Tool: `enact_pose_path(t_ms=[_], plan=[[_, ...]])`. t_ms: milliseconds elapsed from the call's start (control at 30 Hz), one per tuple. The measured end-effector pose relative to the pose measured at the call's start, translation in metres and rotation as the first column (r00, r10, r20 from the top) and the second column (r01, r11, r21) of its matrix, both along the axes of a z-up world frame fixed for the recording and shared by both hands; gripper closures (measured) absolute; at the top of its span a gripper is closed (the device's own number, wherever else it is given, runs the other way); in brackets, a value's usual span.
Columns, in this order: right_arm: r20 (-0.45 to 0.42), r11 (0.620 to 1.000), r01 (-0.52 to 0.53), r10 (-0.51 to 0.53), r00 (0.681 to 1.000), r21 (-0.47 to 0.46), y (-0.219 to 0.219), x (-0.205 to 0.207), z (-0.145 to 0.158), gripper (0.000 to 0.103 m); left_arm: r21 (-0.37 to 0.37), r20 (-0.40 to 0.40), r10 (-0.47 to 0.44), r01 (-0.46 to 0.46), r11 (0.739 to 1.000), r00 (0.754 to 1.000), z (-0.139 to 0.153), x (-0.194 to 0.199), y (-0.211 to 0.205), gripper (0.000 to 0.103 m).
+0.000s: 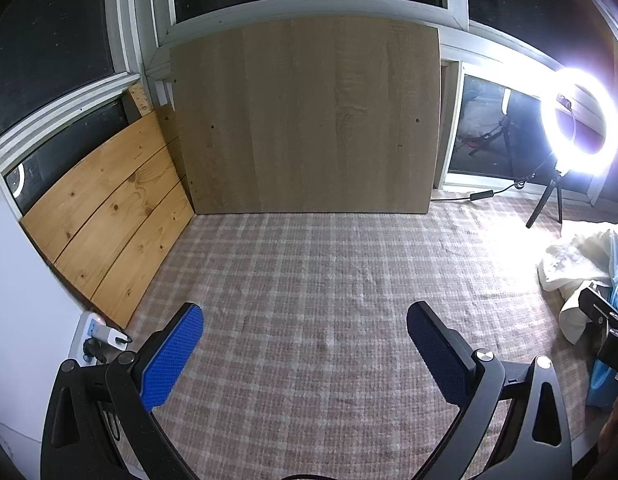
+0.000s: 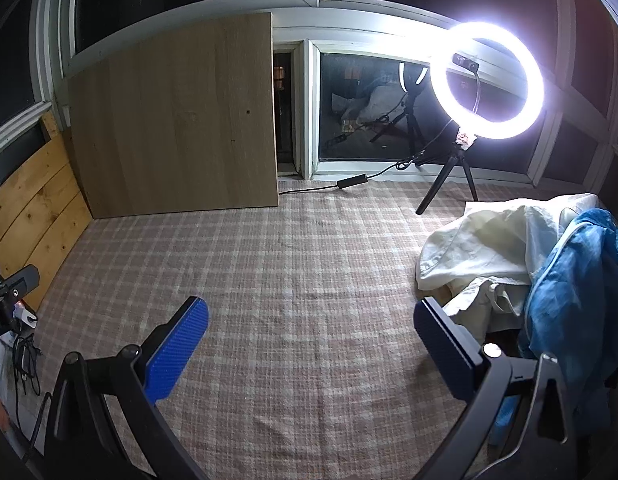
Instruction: Fold clothes
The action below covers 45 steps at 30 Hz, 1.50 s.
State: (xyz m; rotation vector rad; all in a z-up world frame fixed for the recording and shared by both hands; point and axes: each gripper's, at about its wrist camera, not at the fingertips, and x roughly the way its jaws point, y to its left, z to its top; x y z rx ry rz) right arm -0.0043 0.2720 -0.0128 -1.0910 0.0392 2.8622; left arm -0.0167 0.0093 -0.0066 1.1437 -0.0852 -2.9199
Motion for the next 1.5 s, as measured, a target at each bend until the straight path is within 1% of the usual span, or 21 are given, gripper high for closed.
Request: enact_pose_path(t_ms=[400,567,700,867,967,1000,1067,1100,1167,1233,1300,1433,1500], plan=[[0.006,0.999,0.012,-0.012,1.0,-0.033,0.001,-0.002,0.0,0.0,-0.003,-0.011,0.021,-0.021,1.0,1.0,0.003,-0.002,-0.002,0.0],[0.01,0.999,0.013,-0.013,1.0,-0.033,0.002,-0.002,-0.002,0.0,-0.004,-0.018,0.024,-0.025,1.0,1.0,0.004,-0.002,-0.002,0.0],[0.028,1.0,-0.007,0.007,1.0,-0.008,-0.003,-0.003,-0.004,0.0,-0.005,-0.024,0.022,-0.022,1.0,0.999,0.005,-0.002,-0.002,0.0],[0.016,1.0,0.001,-0.001,1.0,-0.009,-0.007,-0.001,-0.003,0.0,-0.008,-0.031,0.034,-0.034,0.999,0.999,0.003,-0.002,-0.003,0.0],[-0.011,1.0,0.012,-0.013,1.0,-0.024,-0.003,0.002,0.001,0.0,0.006,-0.027,0.052,-0.052,0.999,0.998,0.001,-0.004,-0.008,0.0],[-0.033,0.999,0.008,-0.009,0.999,-0.039,-0.001,0.004,0.002,0.0,0.018,-0.023,0.055,-0.055,0.998,0.998,0.0,-0.006,-0.01,0.0],[-0.098,0.994,-0.027,0.017,0.995,-0.102,0.005,0.012,0.003,0.0,0.052,-0.016,0.053,-0.052,0.997,0.998,-0.002,-0.007,-0.013,0.001],[-0.118,0.992,-0.037,0.022,0.993,-0.122,0.006,0.015,0.003,0.0,0.072,-0.014,0.051,-0.05,0.996,0.999,-0.003,-0.008,-0.015,0.0],[-0.109,0.993,-0.015,0.003,0.994,-0.116,0.008,0.015,0.001,0.0,0.103,-0.011,0.04,-0.039,0.994,0.999,-0.005,-0.009,-0.017,0.001],[-0.094,0.995,-0.004,-0.005,0.996,-0.1,0.009,0.014,-0.001,0.0,0.111,-0.002,0.027,-0.026,0.993,1.0,-0.007,-0.011,-0.016,0.001],[-0.089,0.996,0.012,-0.02,0.996,-0.089,0.012,0.015,-0.001,0.0,0.101,0.01,0.004,-0.005,0.995,1.0,-0.009,-0.014,-0.012,0.001],[-0.07,0.996,0.041,-0.047,0.996,-0.079,0.025,0.02,-0.001,0.0,0.052,0.022,-0.039,0.038,0.998,0.999,-0.014,-0.019,-0.001,0.001],[-0.063,0.995,0.065,-0.07,0.996,-0.072,0.035,0.024,0.0,0.0,0.047,0.031,-0.076,0.074,0.996,0.997,-0.014,-0.021,0.004,0.001]])
